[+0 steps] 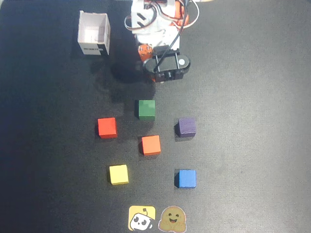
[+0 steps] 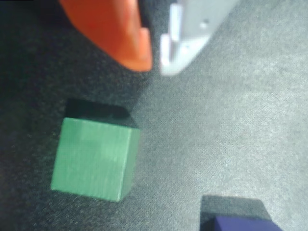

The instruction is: Put the yellow cube on top of the blue cube.

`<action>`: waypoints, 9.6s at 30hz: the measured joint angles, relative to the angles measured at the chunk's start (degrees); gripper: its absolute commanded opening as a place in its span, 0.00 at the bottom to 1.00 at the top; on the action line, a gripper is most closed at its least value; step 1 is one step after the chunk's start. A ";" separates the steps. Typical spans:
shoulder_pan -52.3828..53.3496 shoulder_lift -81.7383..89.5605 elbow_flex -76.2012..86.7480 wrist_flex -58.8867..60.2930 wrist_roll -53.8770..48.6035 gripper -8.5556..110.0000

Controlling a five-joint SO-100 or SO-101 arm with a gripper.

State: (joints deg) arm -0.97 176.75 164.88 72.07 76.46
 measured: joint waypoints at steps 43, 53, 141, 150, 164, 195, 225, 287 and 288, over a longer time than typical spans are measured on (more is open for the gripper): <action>0.00 0.00 0.00 0.00 0.00 0.08; 0.00 0.00 0.00 0.00 0.00 0.08; 2.20 -61.79 -48.87 -7.82 7.56 0.08; 7.82 -83.67 -68.38 -4.22 8.44 0.12; 8.96 -100.90 -83.41 -3.78 9.49 0.21; 7.56 -115.31 -95.71 -3.78 -5.80 0.28; 8.26 -121.38 -96.42 -6.33 -5.27 0.13; -15.03 -95.71 -70.58 -17.40 20.04 0.10; -14.68 -96.42 -71.63 -17.40 19.69 0.10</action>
State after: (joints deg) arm -15.64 80.33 93.25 54.67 96.15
